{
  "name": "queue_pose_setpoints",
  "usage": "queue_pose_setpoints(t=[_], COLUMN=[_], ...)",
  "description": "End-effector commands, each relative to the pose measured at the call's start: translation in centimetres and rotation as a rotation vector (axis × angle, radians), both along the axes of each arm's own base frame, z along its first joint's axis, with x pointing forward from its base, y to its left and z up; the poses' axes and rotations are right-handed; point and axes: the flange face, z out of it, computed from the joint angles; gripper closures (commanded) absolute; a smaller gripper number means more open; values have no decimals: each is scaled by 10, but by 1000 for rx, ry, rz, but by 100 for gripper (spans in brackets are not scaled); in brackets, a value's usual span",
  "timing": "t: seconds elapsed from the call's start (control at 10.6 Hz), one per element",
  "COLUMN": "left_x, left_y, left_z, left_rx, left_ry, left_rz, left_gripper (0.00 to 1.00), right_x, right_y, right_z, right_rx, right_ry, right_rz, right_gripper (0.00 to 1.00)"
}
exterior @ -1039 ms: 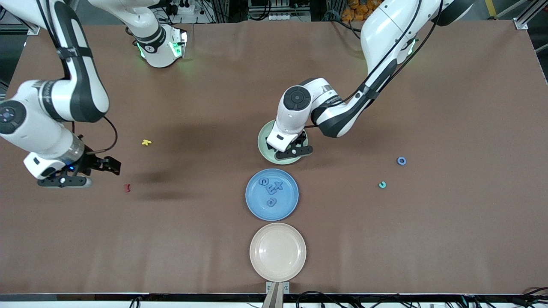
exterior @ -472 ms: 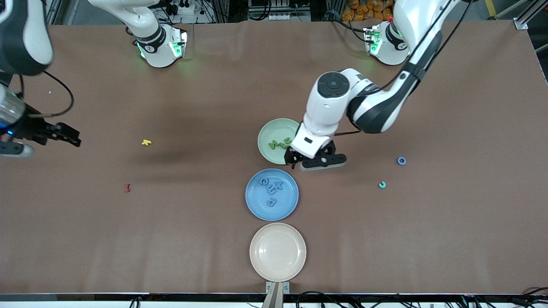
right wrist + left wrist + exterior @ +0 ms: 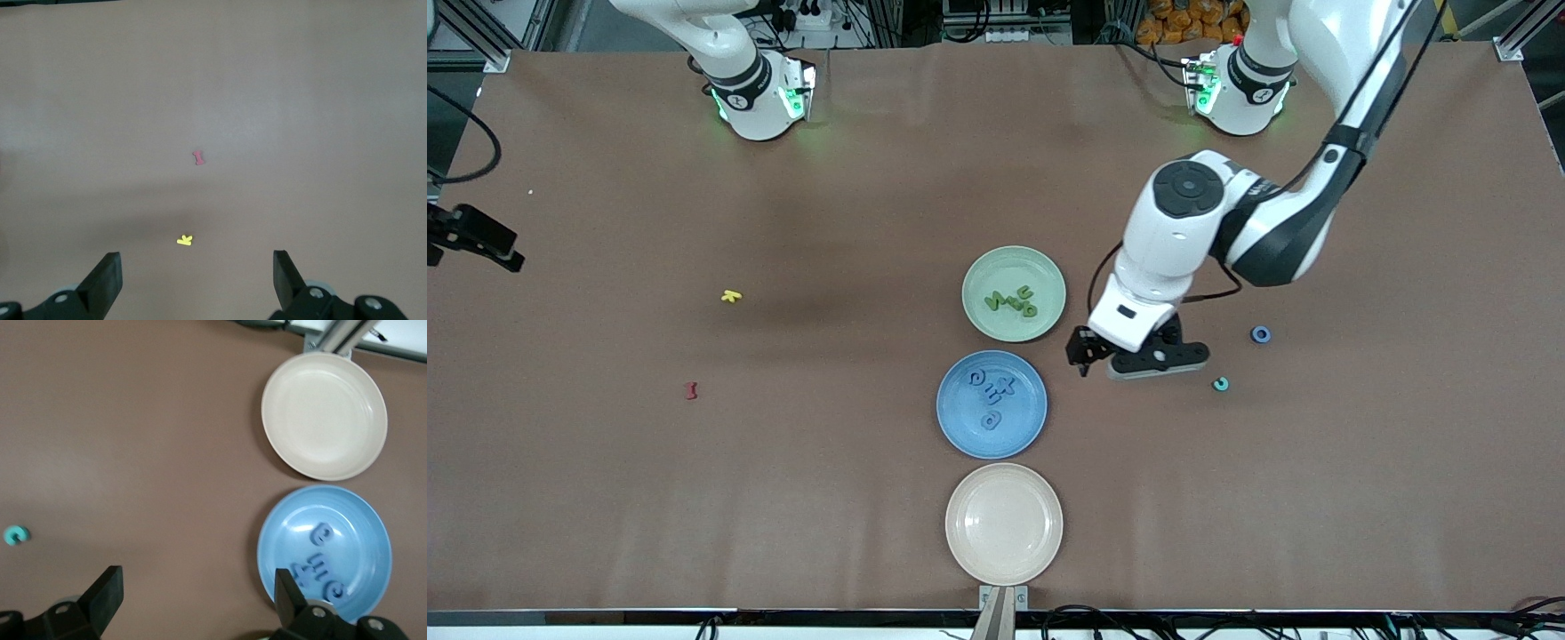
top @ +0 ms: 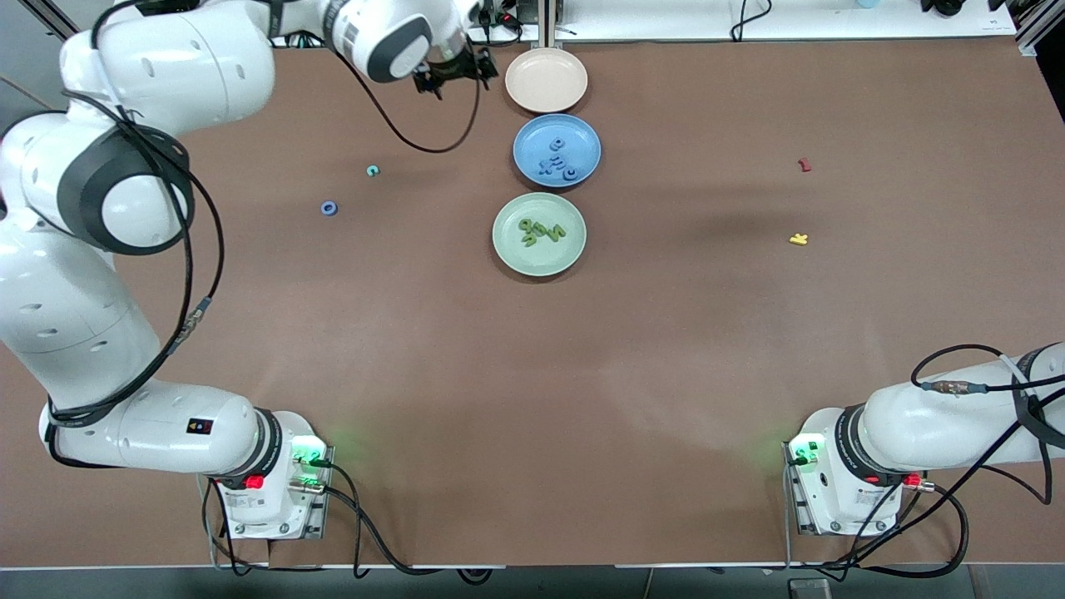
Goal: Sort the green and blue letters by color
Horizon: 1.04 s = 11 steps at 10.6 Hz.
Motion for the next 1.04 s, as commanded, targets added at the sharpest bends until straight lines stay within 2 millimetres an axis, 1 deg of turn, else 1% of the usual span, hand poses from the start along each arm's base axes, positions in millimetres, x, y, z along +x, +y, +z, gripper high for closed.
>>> queue_pose_setpoints(t=[0.0, 0.09, 0.19, 0.28, 0.38, 0.47, 0.57, 0.66, 0.76, 0.85, 0.94], left_x=[4, 5, 7, 10, 16, 19, 22, 29, 32, 36, 35], left_y=[29, 34, 42, 51, 68, 79, 87, 108, 122, 143, 157], left_z=[19, 18, 18, 20, 21, 20, 23, 28, 31, 32, 42], left_rx=[44, 59, 71, 79, 100, 117, 130, 148, 142, 138, 109], left_ry=[-19, -4, 6, 7, 6, 14, 16, 18, 33, 57, 75], left_rz=[-46, -40, -33, -29, -60, -94, -118, -129, -159, -204, -243], left_gripper=[0, 0, 0, 0, 0, 0, 0, 0, 0, 0, 0], right_x=[-4, -6, -4, -4, -4, -5, -4, -3, -2, -1, 0], right_y=[4, 9, 17, 32, 45, 52, 53, 53, 52, 49, 49], right_z=[25, 22, 18, 18, 17, 16, 15, 14, 14, 15, 16], right_rx=[4, 8, 7, 10, 12, 13, 13, 12, 14, 12, 14], right_ry=[12, 40, 48, 51, 63, 66, 64, 61, 56, 53, 43], right_rz=[-2, 2, 11, -9, -43, -42, -42, -42, -43, -48, -49], right_gripper=[0, 0, 0, 0, 0, 0, 0, 0, 0, 0, 0])
